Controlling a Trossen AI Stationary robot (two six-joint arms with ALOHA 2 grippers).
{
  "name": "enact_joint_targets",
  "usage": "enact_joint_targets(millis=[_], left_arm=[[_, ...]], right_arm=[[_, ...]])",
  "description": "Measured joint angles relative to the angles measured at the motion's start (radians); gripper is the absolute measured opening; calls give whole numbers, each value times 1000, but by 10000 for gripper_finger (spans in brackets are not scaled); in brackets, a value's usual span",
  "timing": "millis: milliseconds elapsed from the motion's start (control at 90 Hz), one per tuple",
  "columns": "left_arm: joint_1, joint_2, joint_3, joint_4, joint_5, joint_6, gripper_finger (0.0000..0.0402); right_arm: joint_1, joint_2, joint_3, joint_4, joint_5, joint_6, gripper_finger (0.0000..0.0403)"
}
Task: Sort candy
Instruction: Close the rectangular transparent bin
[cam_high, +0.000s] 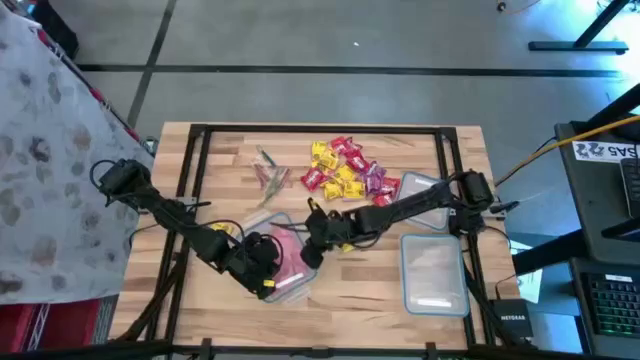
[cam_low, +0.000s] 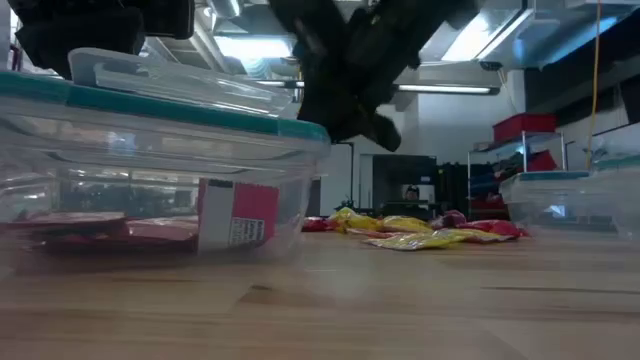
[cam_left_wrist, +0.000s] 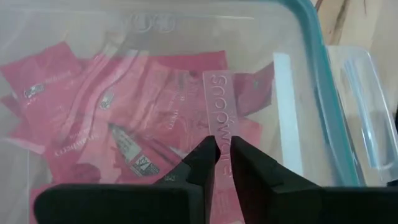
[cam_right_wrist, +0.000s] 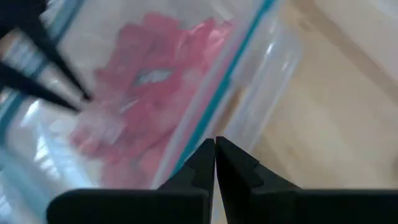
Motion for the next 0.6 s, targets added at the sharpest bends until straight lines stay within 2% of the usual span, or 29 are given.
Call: enact_joint_targets(millis=[167, 378, 600], left_arm=[[0, 4, 1, -6, -5, 0, 36], [0, 8, -1, -4, -15, 22, 36], [-4, 7, -69, 93, -22, 3, 11]], right_arm=[[-38, -5, -1, -13, -9, 13, 0], [-68, 32, 0, 59, -157, 21, 0], [-43, 83, 1, 145, -161, 99, 0]])
